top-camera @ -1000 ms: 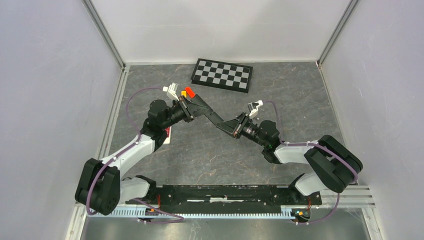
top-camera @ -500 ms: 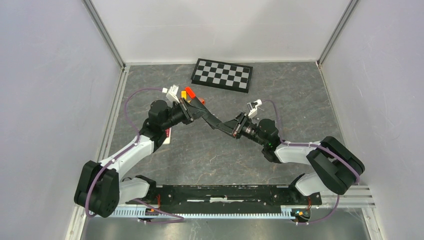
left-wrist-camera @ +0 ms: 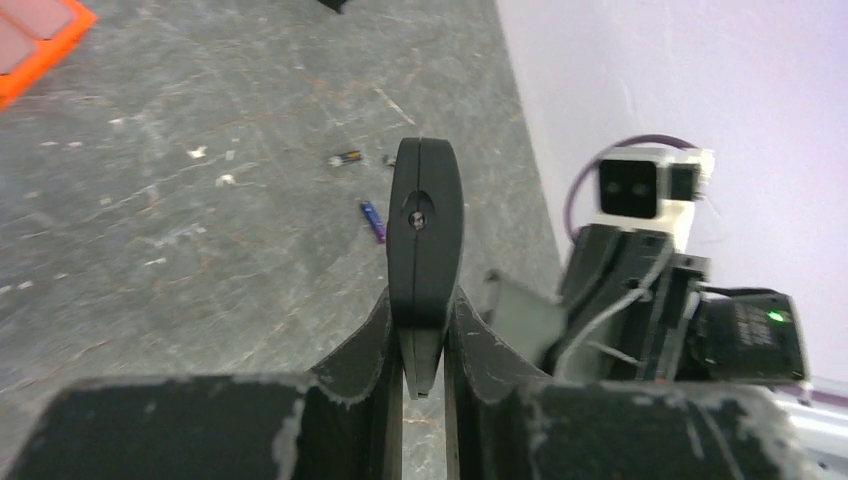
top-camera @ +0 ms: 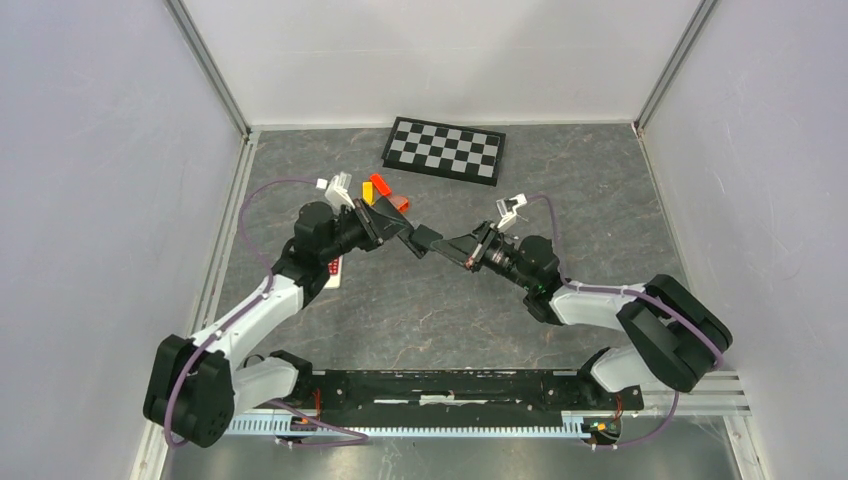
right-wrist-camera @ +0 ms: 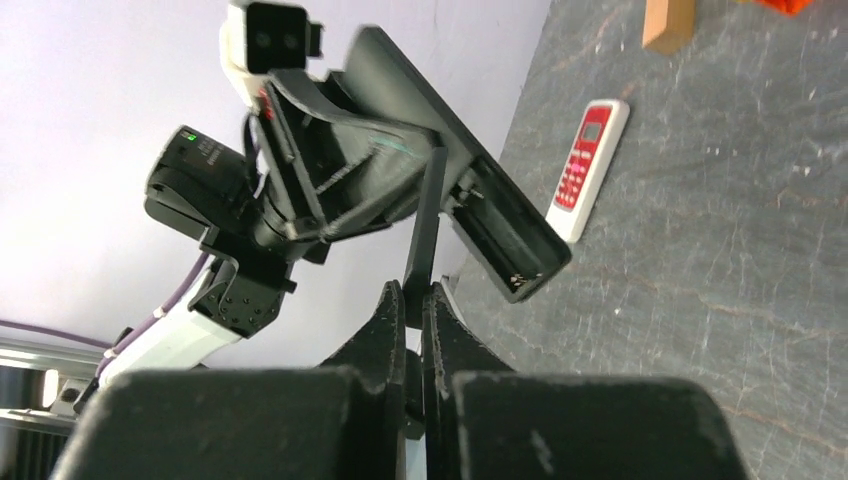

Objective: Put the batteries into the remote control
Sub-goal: Remove the battery cover from the remote control, then place the battery cover at the center of the board.

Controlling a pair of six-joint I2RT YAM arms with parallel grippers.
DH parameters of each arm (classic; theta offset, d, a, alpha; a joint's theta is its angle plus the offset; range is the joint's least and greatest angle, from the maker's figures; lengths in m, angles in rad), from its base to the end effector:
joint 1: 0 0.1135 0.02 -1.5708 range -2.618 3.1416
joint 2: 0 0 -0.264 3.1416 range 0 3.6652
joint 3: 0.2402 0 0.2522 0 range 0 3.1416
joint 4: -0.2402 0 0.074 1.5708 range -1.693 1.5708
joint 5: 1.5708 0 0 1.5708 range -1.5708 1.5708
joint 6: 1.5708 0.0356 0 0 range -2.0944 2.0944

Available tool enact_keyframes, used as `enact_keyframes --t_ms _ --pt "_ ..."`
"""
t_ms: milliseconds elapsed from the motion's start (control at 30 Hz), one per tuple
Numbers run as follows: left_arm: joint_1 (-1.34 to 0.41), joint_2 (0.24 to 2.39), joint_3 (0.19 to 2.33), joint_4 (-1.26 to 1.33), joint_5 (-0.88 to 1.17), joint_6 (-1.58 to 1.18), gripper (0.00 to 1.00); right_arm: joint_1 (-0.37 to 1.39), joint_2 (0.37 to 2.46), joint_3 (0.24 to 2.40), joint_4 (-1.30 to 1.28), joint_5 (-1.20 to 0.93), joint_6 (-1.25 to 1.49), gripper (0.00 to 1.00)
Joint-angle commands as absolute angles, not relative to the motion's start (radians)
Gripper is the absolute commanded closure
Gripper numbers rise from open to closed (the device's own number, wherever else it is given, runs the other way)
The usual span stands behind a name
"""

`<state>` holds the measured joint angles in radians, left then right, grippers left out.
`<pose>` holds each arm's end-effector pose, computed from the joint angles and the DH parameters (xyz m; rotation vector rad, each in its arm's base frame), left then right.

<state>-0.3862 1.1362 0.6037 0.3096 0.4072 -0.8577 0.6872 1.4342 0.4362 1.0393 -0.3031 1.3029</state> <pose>0.2303 -0.1089 0.2567 -0.1414 1.9526 -1.2230 0.2059 0.1827 0.2062 0.2749 1.8184 1.7386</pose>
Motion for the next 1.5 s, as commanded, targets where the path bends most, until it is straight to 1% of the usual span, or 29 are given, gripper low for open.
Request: enact_keyframes --t_ms 0,133,233,467,667,733,800,867,933,1033,1100,1200,1267,1333,1400,1467 --pt "-0.385 1.064 0.644 0.119 0.206 -0.758 0.98 0.683 1.337 0.424 1.118 -0.225 1.222 1.00" --pt "-0.386 1.011 0.658 0.022 0.096 -0.728 0.98 0.683 1.251 0.373 0.968 -0.171 1.165 1.00" --pt "-0.386 0.985 0.671 0.006 0.096 -0.715 0.98 0.683 1.222 0.343 0.826 -0.141 1.126 1.00" --pt "-0.386 0.933 0.697 0.012 0.200 -0.657 0.98 0.682 1.197 0.230 0.667 -0.144 1.077 1.00" --pt "-0.387 0.907 0.696 0.069 0.364 -0.591 0.98 0.683 1.198 0.198 0.516 -0.102 1.000 0.98" --pt "-0.386 0.912 0.706 0.069 0.409 -0.577 0.98 0.683 1.191 0.198 0.460 -0.081 0.975 0.92" --pt "-0.385 0.919 0.712 0.077 0.467 -0.567 0.98 0.683 1.175 0.197 0.404 -0.059 0.958 0.81" --pt "-0.387 0.927 0.710 0.097 0.505 -0.570 0.98 0.681 1.153 0.206 0.332 -0.031 0.938 0.66" --pt "-0.386 0.937 0.713 0.108 0.535 -0.574 0.98 0.681 1.118 0.226 0.248 -0.006 0.911 0.53" --pt "-0.386 0.952 0.725 0.117 0.580 -0.585 0.98 0.681 1.027 0.259 0.149 0.064 0.848 0.37" --pt "-0.386 0.961 0.731 0.114 0.608 -0.587 0.98 0.681 0.958 0.274 0.142 0.061 0.783 0.28" --pt "-0.385 0.973 0.740 0.113 0.672 -0.577 0.98 0.681 0.876 0.329 0.164 -0.031 0.615 0.23" --pt "-0.385 0.984 0.752 0.110 0.736 -0.569 0.98 0.680 0.838 0.370 0.213 -0.198 0.480 0.21" --pt "-0.386 0.999 0.766 0.114 0.833 -0.565 0.98 0.683 0.822 0.405 0.267 -0.378 0.398 0.17" --pt "-0.388 1.006 0.766 0.149 0.910 -0.577 0.98 0.685 0.836 0.433 0.336 -0.520 0.396 0.14" --pt "-0.393 1.003 0.753 0.212 0.968 -0.611 0.98 0.695 0.869 0.447 0.446 -0.609 0.455 0.12"
